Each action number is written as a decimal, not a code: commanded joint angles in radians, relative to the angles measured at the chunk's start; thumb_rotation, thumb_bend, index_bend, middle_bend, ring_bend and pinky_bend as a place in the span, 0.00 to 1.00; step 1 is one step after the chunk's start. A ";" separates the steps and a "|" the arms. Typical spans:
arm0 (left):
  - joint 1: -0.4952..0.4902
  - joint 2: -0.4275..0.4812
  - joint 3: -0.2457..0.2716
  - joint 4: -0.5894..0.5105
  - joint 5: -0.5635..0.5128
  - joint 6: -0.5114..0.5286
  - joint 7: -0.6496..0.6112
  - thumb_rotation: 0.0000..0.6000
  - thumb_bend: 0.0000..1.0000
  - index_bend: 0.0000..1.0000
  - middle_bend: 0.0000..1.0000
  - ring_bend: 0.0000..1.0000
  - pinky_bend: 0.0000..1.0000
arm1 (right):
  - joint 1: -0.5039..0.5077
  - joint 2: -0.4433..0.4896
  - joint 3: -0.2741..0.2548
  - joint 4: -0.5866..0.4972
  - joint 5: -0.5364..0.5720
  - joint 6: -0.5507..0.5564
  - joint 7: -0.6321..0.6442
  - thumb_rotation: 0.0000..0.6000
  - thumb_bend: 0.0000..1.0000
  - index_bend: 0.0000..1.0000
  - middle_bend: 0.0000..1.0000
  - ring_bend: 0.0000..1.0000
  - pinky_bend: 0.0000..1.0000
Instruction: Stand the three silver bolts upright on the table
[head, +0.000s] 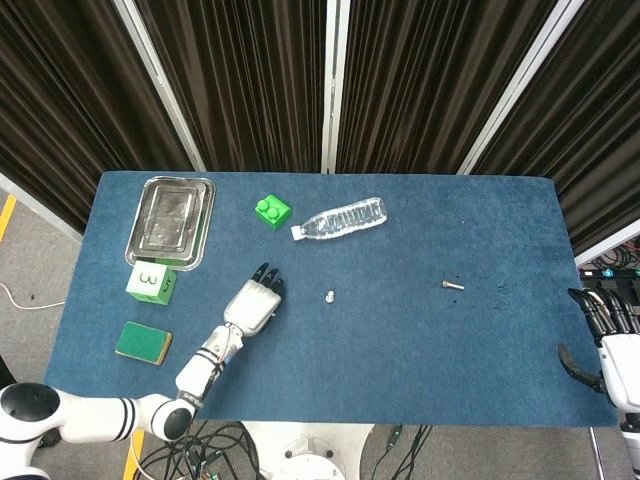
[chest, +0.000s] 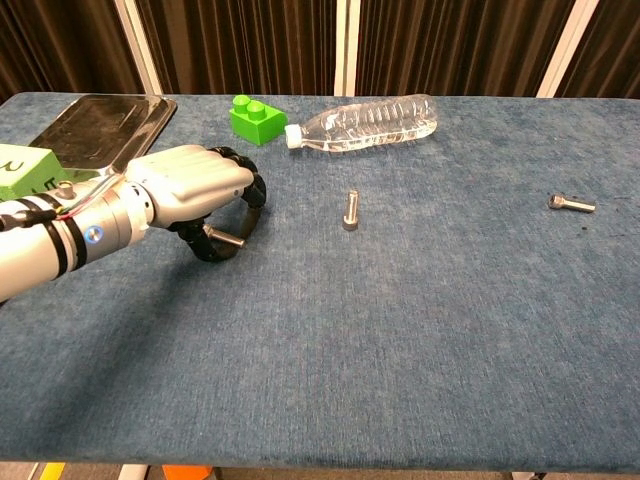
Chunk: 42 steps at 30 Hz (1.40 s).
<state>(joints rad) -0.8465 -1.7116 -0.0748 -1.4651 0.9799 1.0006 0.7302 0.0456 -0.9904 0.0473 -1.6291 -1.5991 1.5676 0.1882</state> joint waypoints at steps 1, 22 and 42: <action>0.001 -0.001 -0.002 0.002 0.001 0.000 -0.002 1.00 0.33 0.50 0.20 0.05 0.00 | 0.000 0.000 0.000 -0.001 0.000 0.000 -0.001 1.00 0.30 0.09 0.14 0.00 0.00; 0.014 0.017 -0.023 -0.022 -0.002 -0.046 -0.099 1.00 0.41 0.52 0.20 0.05 0.00 | -0.006 0.006 0.001 -0.011 0.001 0.010 -0.008 1.00 0.30 0.09 0.14 0.00 0.00; 0.054 0.078 -0.103 -0.016 0.068 -0.140 -0.521 1.00 0.41 0.51 0.20 0.05 0.00 | -0.009 0.006 0.000 -0.011 0.000 0.012 -0.004 1.00 0.30 0.09 0.14 0.00 0.00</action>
<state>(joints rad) -0.8001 -1.6279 -0.1732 -1.5016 1.0300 0.8652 0.2343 0.0362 -0.9841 0.0472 -1.6401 -1.5994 1.5799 0.1840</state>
